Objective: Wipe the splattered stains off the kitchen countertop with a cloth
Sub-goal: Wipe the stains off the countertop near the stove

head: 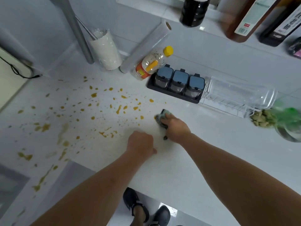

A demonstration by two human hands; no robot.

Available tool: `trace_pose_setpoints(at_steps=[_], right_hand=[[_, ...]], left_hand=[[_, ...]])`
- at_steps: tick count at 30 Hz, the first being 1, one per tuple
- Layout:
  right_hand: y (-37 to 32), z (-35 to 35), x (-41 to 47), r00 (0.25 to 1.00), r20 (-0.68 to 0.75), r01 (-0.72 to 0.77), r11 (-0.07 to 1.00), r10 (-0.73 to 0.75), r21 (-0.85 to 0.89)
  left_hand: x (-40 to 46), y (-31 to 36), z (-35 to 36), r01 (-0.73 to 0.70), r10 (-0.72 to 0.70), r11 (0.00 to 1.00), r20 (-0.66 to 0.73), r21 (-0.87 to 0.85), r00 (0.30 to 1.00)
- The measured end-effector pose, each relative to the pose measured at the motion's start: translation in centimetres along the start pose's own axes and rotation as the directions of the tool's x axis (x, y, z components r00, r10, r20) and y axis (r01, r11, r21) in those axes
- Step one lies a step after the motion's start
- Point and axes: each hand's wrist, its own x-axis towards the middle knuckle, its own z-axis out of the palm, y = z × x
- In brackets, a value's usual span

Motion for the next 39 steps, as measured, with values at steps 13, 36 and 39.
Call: trace_pose_setpoints(at_steps=[13,36,39], right_hand=[[-1.9,-3.0,6.5,0.958,-0.114,-0.266,0.964,0.263,-0.009],[-4.9,1.4,2.4,1.0,0.012,-0.015,0.988,0.017,-0.156],[-5.7,3.5,1.0,0.984,0.076,0.175,0.967,-0.163,-0.187]], left_hand=[[-0.7,-4.2,-1.5,-0.029,0.047,0.978,0.082,-0.208,0.996],[-8.3,-9.0,0.3,0.707,-0.559,0.628,0.442,-0.327,0.701],[-7.9,-8.4,0.2,0.728,-0.56,0.638,0.499,-0.249,0.661]])
